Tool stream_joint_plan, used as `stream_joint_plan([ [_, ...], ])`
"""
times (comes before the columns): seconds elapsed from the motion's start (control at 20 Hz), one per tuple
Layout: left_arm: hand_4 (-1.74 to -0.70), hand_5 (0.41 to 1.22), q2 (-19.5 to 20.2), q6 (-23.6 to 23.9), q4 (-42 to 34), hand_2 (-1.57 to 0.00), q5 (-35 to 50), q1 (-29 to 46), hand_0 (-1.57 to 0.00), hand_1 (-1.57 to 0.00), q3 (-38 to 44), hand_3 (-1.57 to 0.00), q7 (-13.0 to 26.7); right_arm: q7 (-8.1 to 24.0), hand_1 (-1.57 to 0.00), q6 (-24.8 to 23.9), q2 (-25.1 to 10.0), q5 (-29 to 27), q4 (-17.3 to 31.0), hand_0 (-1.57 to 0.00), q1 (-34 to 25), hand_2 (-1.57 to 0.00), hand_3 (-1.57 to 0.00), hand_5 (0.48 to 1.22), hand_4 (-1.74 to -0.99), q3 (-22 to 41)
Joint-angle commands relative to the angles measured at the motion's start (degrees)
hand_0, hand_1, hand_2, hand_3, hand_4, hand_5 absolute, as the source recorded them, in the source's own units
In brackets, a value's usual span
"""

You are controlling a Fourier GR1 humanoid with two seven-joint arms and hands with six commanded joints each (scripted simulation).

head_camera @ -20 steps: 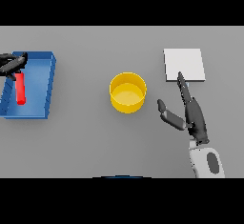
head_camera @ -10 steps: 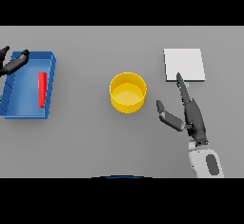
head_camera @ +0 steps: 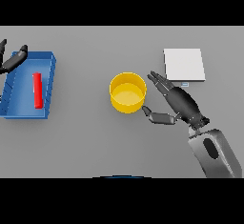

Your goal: Pick up the red beaker and tilt it to pour out 1 green nut into yellow bowl. Pick up the yellow bowl and place it on the metallic measuring scale.

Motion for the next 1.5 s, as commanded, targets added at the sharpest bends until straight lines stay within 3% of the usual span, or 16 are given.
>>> stream_joint_plan([
  [0.0, -0.72, 0.664, 0.17, -0.14, 0.28, -0.01, -0.08, 0.07, -0.01, -0.01, 0.03, 0.00, -0.25, -1.47, 0.00, 1.48, -1.70, 2.19, 0.62, 0.00, -1.85, 0.00, 0.00, 0.701, -1.220, 1.80],
  [0.2, -0.71, 0.672, 0.03, -0.52, 0.07, 0.00, 0.16, 0.20, 0.00, 0.00, -0.05, 0.00, -0.13, -4.89, 0.00, 5.75, -5.20, 11.48, 4.44, 0.00, -10.16, 0.00, 0.00, 0.703, -1.228, 9.72],
  [0.5, -0.72, 0.687, -0.64, -0.53, -0.27, 0.00, 0.73, 0.57, 0.00, 0.00, 0.03, 0.00, -0.50, -8.91, 0.00, 12.09, -6.94, 15.68, 12.49, 0.00, -20.71, 0.00, 0.00, 0.704, -1.215, 15.19],
  [0.9, -0.72, 0.688, 0.00, -1.23, -0.53, 0.00, 1.60, 1.06, 0.00, 0.00, 0.79, 0.00, -0.53, -8.82, 0.00, 15.76, -3.83, 20.61, 23.67, 0.00, -28.56, 0.00, 0.00, 0.708, -1.250, 21.53],
  [1.15, -0.72, 0.686, 0.45, -1.56, -0.55, 0.00, 1.98, 1.78, 0.00, 0.00, 1.28, 0.00, -1.79, -9.54, 0.00, 18.29, -2.73, 21.56, 27.63, 0.00, -31.09, 0.00, 0.00, 0.740, -1.281, 23.58],
  [1.4, -0.71, 0.686, 0.46, -0.99, -1.78, 0.00, 2.06, 2.30, 0.00, 0.00, 1.33, 0.00, -1.34, -6.71, -0.02, 20.38, -0.81, 19.95, 28.35, 0.00, -31.01, -0.02, -0.04, 0.810, -1.336, 22.38],
  [1.45, -0.71, 0.689, 0.56, -1.06, -2.09, 0.00, 2.28, 2.67, 0.00, 0.00, 1.48, 0.00, -1.85, -6.18, -0.10, 21.29, -0.60, 19.91, 28.23, -0.11, -31.29, -0.09, -0.10, 0.842, -1.360, 22.44],
])
